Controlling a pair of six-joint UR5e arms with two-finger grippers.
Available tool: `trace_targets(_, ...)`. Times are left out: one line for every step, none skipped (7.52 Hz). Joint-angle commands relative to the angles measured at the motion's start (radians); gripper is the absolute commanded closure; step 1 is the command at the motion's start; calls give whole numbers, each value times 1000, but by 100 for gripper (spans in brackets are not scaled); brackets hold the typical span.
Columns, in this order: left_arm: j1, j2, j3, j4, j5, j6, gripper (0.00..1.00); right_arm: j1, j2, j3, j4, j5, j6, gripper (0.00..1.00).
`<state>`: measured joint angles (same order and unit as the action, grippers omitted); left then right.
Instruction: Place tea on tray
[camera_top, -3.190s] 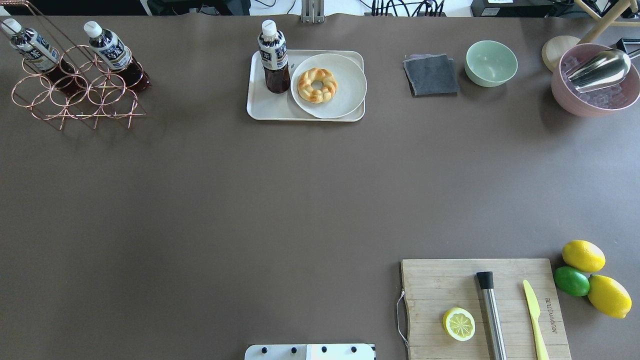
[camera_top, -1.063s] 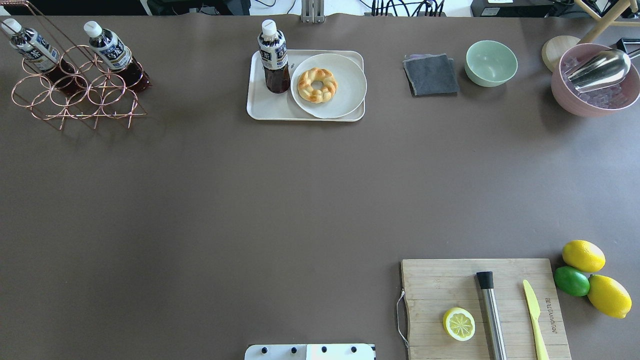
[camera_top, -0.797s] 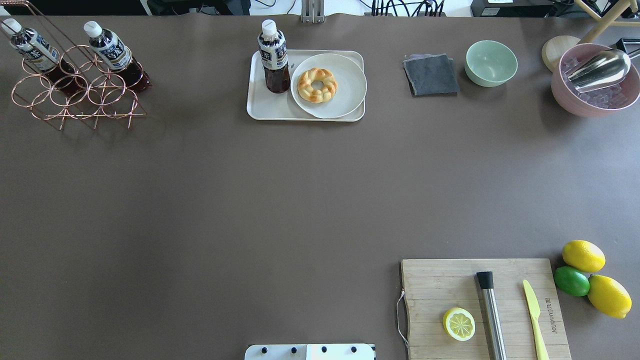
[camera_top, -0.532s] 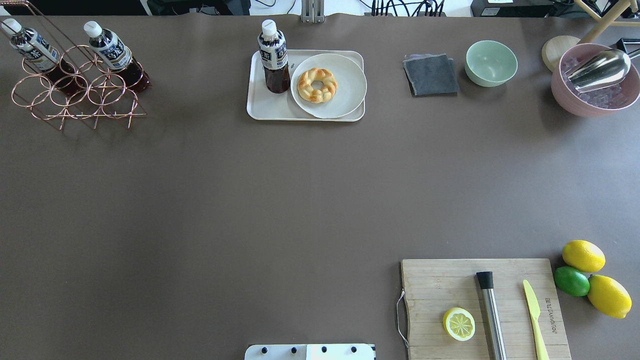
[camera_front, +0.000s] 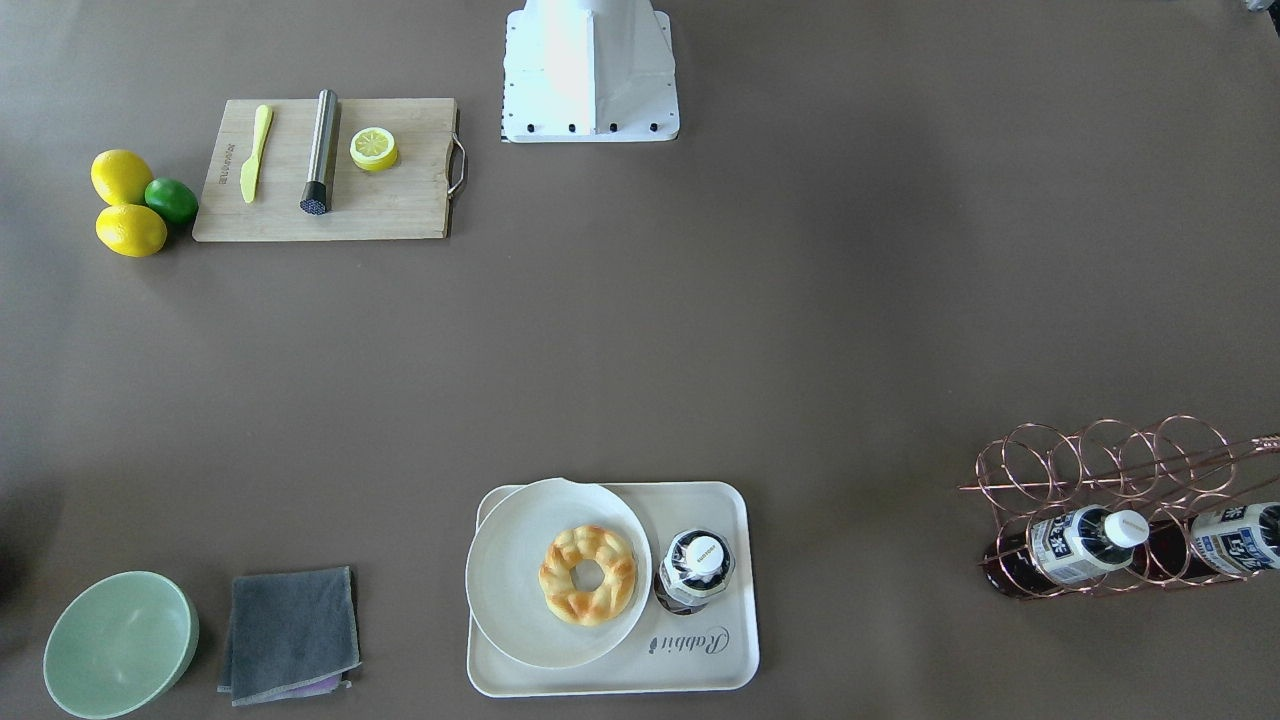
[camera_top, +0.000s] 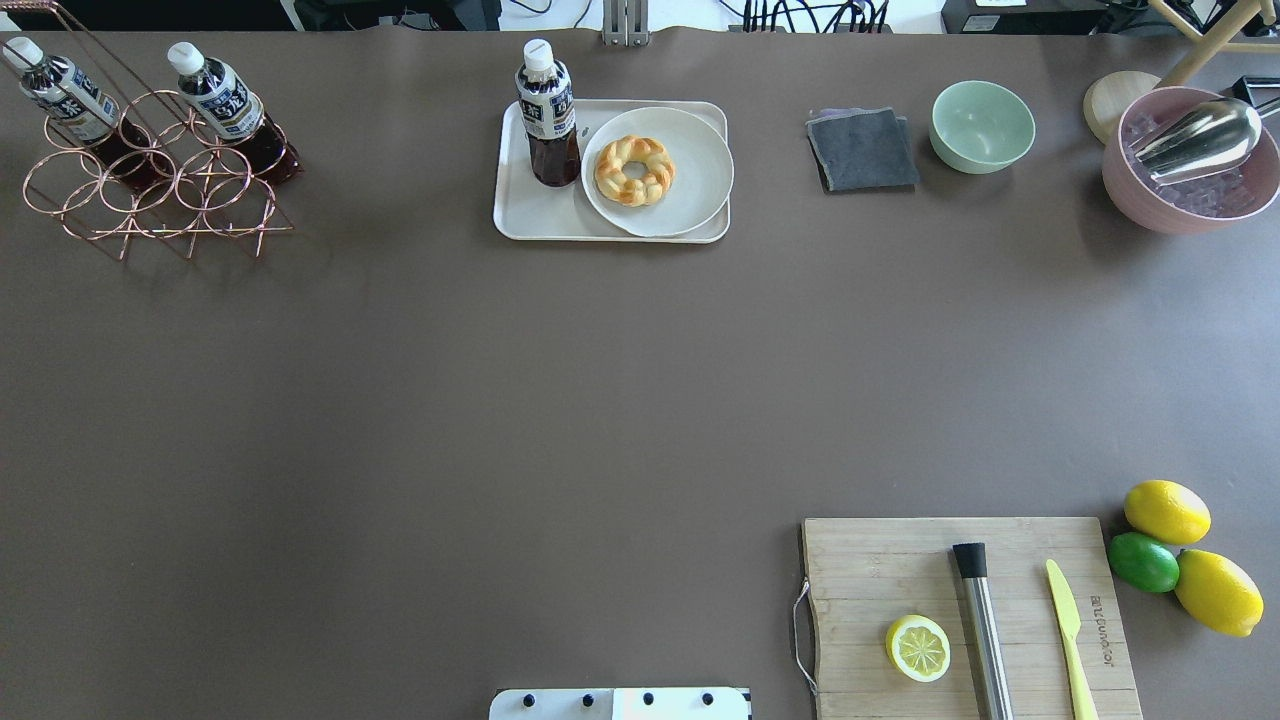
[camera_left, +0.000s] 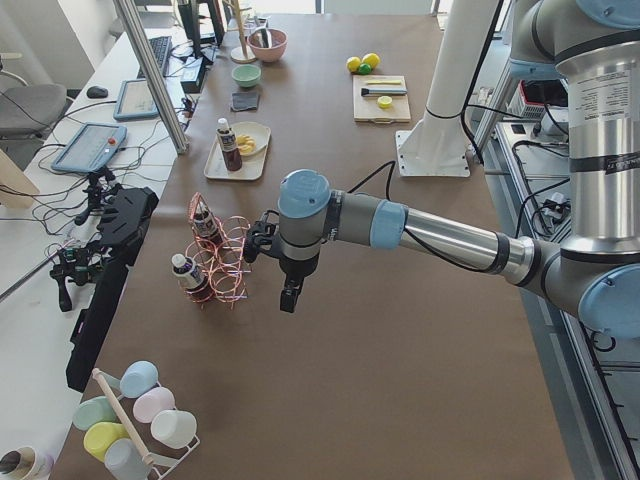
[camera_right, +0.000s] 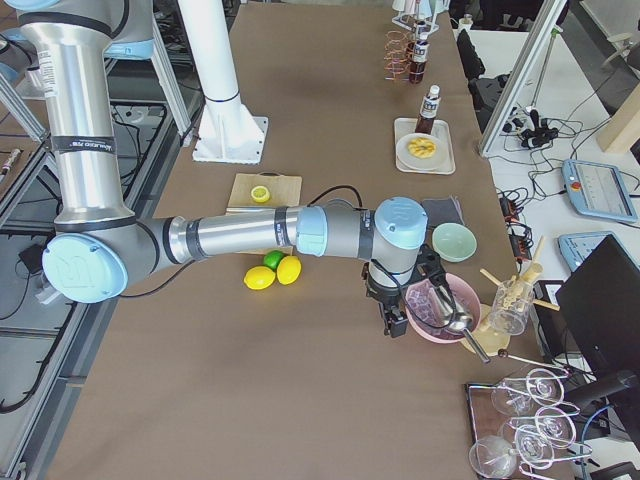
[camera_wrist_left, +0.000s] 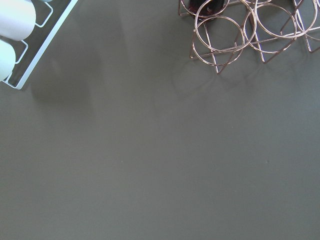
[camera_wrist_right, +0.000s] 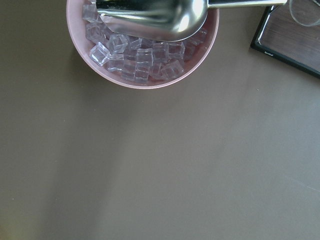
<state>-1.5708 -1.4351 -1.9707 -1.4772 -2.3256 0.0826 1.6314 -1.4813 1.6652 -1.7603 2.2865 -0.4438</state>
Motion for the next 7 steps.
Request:
trace_targets(-2,1,-10,0,0,2,3,2,-4,7,1,1,1,0)
trace_targets(-8,2,-11,-2,2,5,3,2,-5,8,1,1,1,0)
trace_targets(-30,2,-20,-2,2,5,3,2,-5,10,1,1,1,0)
trace_targets(-38,10,-20,-2,2,5,3,2,-8,10,1,-1,1,0)
trace_targets(-40,19,-20,0,2,5,3,2,-10,8,-1,-4,1,0)
trace_targets(-41,65,-19,-3,2,3,3,2,-10,8,-1,-5,1,0)
trace_targets(-43,79,-19,-6,12,3,3,2,-10,8,1,-8,1,0)
